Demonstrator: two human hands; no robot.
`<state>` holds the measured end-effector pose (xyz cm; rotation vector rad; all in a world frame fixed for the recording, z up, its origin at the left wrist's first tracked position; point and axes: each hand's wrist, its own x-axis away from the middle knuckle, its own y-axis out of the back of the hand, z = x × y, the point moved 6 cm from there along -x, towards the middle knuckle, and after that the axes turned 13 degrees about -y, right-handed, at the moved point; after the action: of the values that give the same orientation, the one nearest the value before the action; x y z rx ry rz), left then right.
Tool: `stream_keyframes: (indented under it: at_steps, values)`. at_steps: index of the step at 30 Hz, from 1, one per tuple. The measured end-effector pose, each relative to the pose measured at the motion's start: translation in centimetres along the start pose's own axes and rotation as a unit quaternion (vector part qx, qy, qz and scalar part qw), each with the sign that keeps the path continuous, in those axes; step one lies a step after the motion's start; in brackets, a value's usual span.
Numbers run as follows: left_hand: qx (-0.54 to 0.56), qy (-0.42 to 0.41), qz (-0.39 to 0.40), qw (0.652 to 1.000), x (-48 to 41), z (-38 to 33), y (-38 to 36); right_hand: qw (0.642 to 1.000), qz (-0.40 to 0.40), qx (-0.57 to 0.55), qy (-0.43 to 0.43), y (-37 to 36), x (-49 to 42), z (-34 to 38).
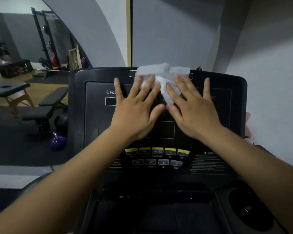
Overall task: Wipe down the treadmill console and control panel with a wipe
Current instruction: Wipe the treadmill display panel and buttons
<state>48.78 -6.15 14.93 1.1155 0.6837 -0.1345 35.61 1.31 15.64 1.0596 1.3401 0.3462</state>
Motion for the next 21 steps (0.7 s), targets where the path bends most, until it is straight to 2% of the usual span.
stream_keyframes:
  at_steps: [8, 11, 15, 21]
  values:
    - [0.056, -0.068, 0.105, 0.991, 16.8, -5.9, -5.6, 0.981, 0.076, -0.003, 0.177, -5.2, 15.7, 4.8]
    - [0.057, -0.081, 0.120, 0.988, 18.8, -6.1, -5.6, 0.972, 0.092, 0.008, 0.215, -5.6, 17.5, 6.1]
    - [0.050, -0.050, 0.084, 0.994, 15.3, -3.4, -3.4, 0.978, 0.065, -0.002, 0.199, -4.0, 13.2, 7.0]
    - [-0.019, 0.052, 0.038, 0.998, 6.4, 4.5, -0.1, 0.993, 0.019, 0.024, 0.111, -0.6, 0.5, 8.6]
